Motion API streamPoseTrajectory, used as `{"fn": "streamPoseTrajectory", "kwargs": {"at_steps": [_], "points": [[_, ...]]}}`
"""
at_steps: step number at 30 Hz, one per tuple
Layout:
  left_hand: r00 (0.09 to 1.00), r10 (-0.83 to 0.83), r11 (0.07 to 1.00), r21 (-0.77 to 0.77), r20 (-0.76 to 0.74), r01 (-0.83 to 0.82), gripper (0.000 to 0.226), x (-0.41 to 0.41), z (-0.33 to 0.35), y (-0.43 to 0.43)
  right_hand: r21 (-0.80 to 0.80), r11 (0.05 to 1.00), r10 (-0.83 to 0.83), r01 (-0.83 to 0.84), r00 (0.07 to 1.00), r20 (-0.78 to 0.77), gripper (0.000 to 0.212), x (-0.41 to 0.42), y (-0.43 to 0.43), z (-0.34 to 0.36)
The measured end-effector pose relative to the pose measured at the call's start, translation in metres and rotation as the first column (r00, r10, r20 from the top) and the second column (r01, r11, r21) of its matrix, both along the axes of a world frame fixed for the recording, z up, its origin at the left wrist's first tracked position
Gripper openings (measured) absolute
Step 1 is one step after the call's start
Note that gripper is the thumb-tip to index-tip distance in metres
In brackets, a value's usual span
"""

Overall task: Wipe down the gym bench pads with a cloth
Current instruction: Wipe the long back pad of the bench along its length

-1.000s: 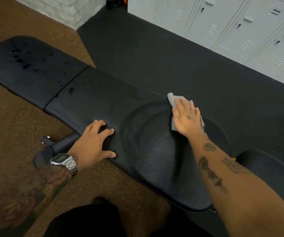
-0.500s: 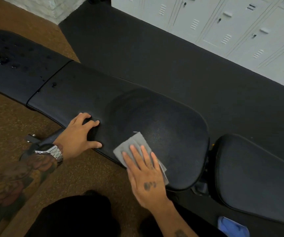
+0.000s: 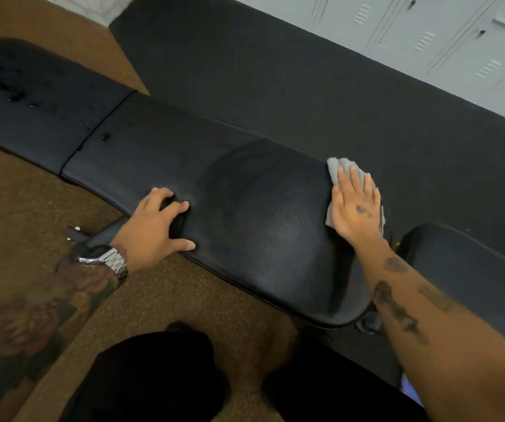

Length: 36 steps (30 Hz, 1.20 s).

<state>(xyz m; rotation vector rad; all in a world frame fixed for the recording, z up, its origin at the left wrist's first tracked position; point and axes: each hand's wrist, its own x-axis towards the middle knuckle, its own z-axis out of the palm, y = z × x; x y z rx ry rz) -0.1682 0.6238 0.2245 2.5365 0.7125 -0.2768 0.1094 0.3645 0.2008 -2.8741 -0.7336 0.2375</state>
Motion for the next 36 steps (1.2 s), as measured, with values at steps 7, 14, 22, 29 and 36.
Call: {"fn": "streamPoseTrajectory", "kwargs": {"at_steps": [7, 14, 22, 29, 36], "points": [[1.000, 0.023, 0.999, -0.026, -0.013, -0.024, 0.083, 0.002, -0.001, 0.001, 0.029, 0.935, 0.353, -0.354, 0.935, 0.024, 0.061, -0.051, 0.139, -0.009], [1.000, 0.017, 1.000, -0.005, -0.006, -0.017, 0.079, 0.000, 0.001, 0.000, 0.031, 0.797, 0.603, -0.603, 0.798, 0.026, 0.055, -0.173, 0.101, -0.020], [0.999, 0.012, 1.000, -0.015, -0.041, -0.013, 0.082, 0.000, 0.005, -0.002, 0.032, 0.907, 0.416, -0.420, 0.905, 0.089, 0.050, -0.183, -0.054, -0.012], [1.000, 0.024, 1.000, -0.016, -0.012, -0.024, 0.083, -0.001, 0.002, -0.002, 0.099, 0.994, 0.044, -0.043, 0.999, 0.002, 0.056, -0.082, -0.094, -0.011], [0.999, 0.035, 0.999, -0.031, 0.007, -0.035, 0.083, 0.001, -0.002, -0.001, 0.016, 1.000, -0.004, 0.004, 1.000, 0.012, 0.060, 0.008, 0.012, -0.007]]}}
